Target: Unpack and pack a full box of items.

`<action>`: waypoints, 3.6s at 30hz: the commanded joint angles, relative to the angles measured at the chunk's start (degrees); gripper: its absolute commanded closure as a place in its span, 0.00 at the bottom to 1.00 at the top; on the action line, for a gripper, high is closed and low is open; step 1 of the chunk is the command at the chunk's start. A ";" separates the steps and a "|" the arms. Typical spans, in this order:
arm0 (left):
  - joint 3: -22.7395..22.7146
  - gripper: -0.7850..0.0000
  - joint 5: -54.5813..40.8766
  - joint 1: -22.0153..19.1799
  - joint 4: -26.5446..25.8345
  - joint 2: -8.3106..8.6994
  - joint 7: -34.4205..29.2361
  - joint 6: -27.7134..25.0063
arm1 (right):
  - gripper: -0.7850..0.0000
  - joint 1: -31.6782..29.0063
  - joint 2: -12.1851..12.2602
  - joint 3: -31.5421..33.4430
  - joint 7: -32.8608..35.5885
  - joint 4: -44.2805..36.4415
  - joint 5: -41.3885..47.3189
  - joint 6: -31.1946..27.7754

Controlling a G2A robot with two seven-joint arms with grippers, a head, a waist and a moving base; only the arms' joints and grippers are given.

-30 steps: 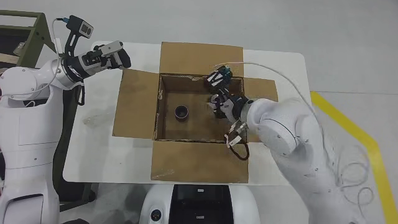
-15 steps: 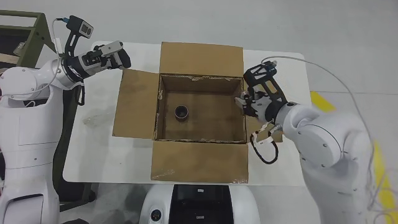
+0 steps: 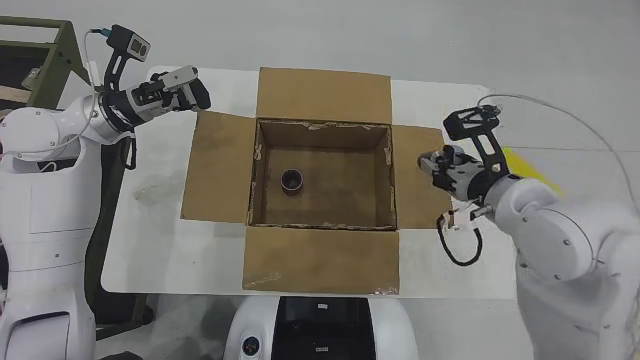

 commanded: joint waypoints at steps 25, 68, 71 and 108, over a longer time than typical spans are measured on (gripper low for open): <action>0.00 0.00 0.00 0.00 0.00 0.00 0.00 0.00 | 1.00 -13.06 1.61 13.15 -8.62 5.80 1.56 1.83; 0.00 0.00 0.00 0.00 0.00 0.00 0.00 0.00 | 1.00 -14.08 2.99 12.21 -19.31 24.29 1.77 3.29; 0.00 0.00 0.00 0.00 0.00 0.00 0.00 0.00 | 1.00 -13.06 3.03 11.77 -19.80 25.76 1.87 3.92; 0.00 0.00 0.00 0.00 0.00 0.00 0.00 0.00 | 0.69 -9.29 3.64 8.55 -24.38 34.57 2.58 6.64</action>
